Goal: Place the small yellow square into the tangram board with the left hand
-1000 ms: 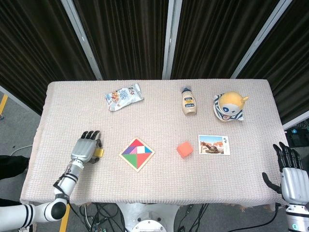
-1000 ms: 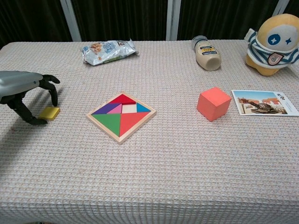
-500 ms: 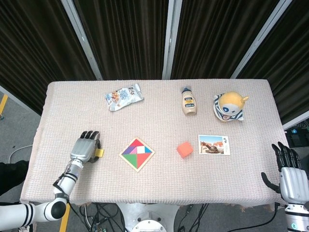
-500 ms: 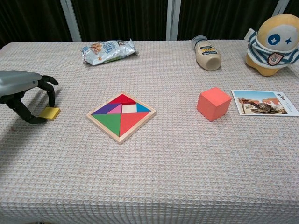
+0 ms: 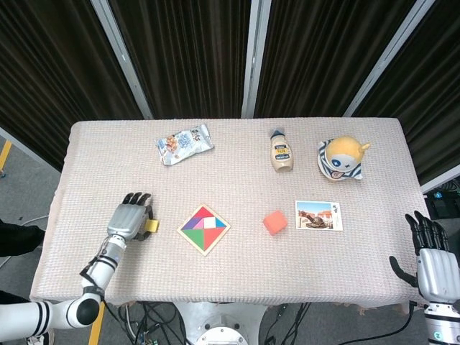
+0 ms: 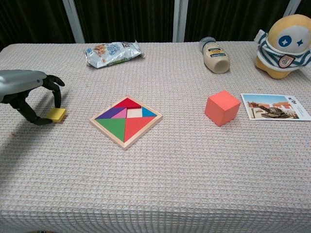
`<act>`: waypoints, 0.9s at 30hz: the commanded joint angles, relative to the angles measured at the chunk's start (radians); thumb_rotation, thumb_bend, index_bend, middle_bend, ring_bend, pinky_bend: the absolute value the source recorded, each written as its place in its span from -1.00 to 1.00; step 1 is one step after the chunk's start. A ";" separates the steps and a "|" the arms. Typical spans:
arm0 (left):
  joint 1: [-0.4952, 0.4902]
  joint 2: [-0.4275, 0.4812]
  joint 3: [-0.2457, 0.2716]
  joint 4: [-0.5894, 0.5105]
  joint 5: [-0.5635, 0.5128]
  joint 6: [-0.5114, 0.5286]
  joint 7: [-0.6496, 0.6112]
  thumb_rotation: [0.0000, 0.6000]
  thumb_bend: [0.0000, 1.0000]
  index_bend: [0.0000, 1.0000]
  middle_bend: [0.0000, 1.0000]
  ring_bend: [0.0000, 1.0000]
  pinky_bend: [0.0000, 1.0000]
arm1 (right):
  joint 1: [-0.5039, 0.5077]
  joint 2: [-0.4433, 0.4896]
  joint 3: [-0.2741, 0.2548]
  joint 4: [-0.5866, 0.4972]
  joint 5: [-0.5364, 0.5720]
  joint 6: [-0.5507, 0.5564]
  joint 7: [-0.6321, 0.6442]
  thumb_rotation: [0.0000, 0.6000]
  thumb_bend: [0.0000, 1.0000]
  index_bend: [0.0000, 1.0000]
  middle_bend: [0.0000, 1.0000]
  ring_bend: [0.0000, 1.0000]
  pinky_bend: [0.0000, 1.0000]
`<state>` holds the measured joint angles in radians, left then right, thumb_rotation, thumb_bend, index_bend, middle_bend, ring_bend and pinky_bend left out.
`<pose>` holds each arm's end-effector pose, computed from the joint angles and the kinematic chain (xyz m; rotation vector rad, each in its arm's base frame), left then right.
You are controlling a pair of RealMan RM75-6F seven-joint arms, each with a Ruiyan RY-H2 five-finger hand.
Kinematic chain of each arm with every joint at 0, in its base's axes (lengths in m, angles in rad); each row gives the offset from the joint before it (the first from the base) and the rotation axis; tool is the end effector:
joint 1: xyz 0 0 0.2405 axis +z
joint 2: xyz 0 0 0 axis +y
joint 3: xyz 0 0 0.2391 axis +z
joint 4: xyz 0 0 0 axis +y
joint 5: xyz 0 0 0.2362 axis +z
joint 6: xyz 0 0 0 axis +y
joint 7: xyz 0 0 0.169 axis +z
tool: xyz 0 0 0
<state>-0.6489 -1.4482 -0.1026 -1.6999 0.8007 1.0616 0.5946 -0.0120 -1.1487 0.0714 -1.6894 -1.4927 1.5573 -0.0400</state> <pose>-0.1840 0.3141 -0.0370 -1.7455 -1.1060 -0.6229 -0.2990 -0.1815 0.1263 1.2520 -0.9458 0.9351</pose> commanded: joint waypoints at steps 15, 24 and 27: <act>-0.176 -0.132 -0.108 -0.066 -0.260 0.083 0.204 1.00 -0.42 -0.04 -0.80 -1.00 -1.00 | 0.013 0.006 0.006 0.000 -0.001 -0.013 0.033 1.00 -0.64 -1.00 -1.00 -1.00 -1.00; -0.229 -0.261 -0.172 -0.057 -0.369 0.260 0.279 1.00 -0.40 -0.01 -0.74 -1.00 -1.00 | 0.008 0.009 0.005 0.017 -0.004 -0.004 0.076 1.00 -0.64 -1.00 -1.00 -1.00 -1.00; -0.243 -0.291 -0.205 -0.062 -0.414 0.302 0.297 1.00 -0.37 0.01 -0.72 -1.00 -1.00 | 0.005 0.009 0.004 0.023 -0.002 -0.002 0.085 1.00 -0.64 -1.00 -1.00 -1.00 -1.00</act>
<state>-0.8792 -1.7196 -0.2880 -1.7601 0.4097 1.3440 0.8760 -0.0060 -1.1400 0.0761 -1.6676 -1.4952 1.5545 0.0437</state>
